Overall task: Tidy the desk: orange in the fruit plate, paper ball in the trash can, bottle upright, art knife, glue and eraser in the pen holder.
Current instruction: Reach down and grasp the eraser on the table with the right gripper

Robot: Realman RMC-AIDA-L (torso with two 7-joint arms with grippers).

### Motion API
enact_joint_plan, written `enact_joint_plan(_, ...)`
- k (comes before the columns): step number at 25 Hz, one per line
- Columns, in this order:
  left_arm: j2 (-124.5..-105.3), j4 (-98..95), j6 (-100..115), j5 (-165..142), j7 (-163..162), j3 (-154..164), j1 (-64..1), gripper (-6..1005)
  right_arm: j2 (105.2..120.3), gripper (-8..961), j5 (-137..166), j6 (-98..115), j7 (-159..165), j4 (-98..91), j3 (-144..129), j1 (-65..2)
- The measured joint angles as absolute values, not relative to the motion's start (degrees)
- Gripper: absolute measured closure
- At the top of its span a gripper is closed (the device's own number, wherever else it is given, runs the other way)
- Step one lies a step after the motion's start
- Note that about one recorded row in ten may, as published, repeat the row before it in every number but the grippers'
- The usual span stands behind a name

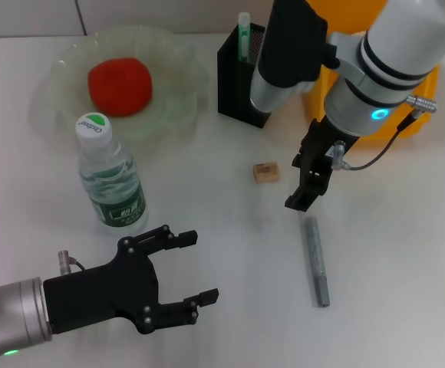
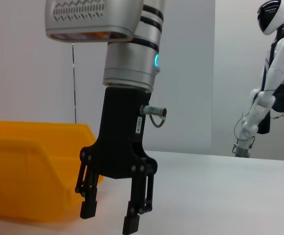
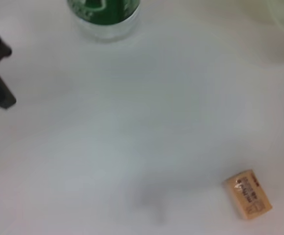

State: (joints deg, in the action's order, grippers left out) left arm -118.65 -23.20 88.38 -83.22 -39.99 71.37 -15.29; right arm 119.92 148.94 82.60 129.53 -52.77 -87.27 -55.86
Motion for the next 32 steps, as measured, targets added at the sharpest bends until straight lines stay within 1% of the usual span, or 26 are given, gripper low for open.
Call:
enact_joint_plan(4,-118.65,-23.19,88.47,-83.24,-40.10,71.45,-15.10,186,119.73,255,148.44,78.57,127.17,-52.26,-86.83,-54.63)
enact_joint_plan(8,-118.65,-23.12,88.51,-83.24,-40.36,71.56,-14.96,186,119.78,261,148.28,73.00,132.45,-50.32,-87.25,-54.92)
enact_joint_plan(16,-118.67,-23.11,88.51,-83.23,-40.07,71.55,-15.52,186,119.92,274,147.08,69.92,140.09,-45.54,-87.61,-58.21)
enact_joint_plan(24,-118.74,-23.11,88.42,-83.23,-40.00,71.54,-15.73,186,119.91,287,143.03,64.76,145.57,-40.46,-87.48,-59.55)
enact_joint_plan(32,-118.74,-23.11,88.53,-83.23,-39.99,71.54,-15.68,186,119.83,300,143.35,64.46,152.74,-36.79,-87.79,-62.69)
